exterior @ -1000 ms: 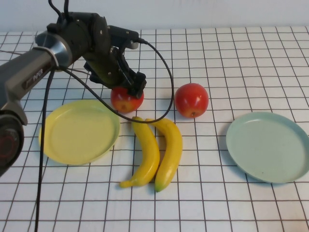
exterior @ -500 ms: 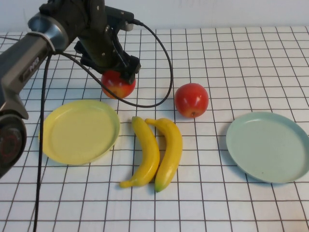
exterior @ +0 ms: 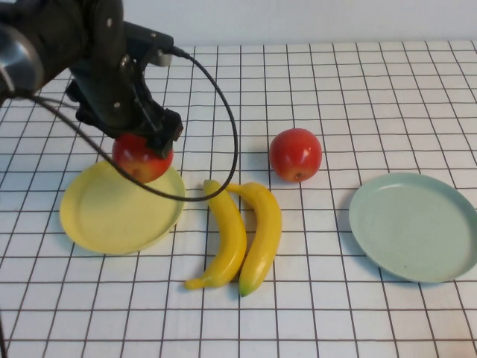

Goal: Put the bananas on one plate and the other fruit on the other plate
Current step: Put one type of fruit in the left plate

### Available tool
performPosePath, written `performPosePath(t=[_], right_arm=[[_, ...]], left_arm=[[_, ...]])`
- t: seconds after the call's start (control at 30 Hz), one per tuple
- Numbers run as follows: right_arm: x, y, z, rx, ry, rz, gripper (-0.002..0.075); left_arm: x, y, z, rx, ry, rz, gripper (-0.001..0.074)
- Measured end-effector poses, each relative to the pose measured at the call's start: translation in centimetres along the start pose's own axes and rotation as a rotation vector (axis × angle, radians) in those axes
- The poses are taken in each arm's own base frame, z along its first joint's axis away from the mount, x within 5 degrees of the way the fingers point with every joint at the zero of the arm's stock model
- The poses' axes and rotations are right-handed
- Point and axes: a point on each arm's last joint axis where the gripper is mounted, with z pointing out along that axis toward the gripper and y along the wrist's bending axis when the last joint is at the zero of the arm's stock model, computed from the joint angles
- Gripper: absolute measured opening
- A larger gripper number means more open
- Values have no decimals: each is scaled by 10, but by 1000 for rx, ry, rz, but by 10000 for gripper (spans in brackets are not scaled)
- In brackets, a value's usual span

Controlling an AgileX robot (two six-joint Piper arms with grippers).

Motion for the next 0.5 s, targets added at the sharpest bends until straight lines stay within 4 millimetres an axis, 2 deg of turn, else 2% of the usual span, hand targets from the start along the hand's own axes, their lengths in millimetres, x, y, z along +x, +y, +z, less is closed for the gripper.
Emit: performPosePath(t=[0.1, 0.17, 0.27, 0.4, 0.5], right_arm=[[0, 0, 0, 0, 0, 0, -17], [0, 0, 0, 0, 0, 0, -17], [0, 0, 0, 0, 0, 0, -17], [0, 0, 0, 0, 0, 0, -17], [0, 0, 0, 0, 0, 0, -17]], left_arm=[[25, 3, -7, 12, -106, -33, 629], [46, 8, -20, 12, -187, -75, 629], [78, 17, -22, 3, -233, -128, 629], [104, 30, -9, -17, -201, -187, 629], [111, 36, 2, -28, -195, -209, 629]])
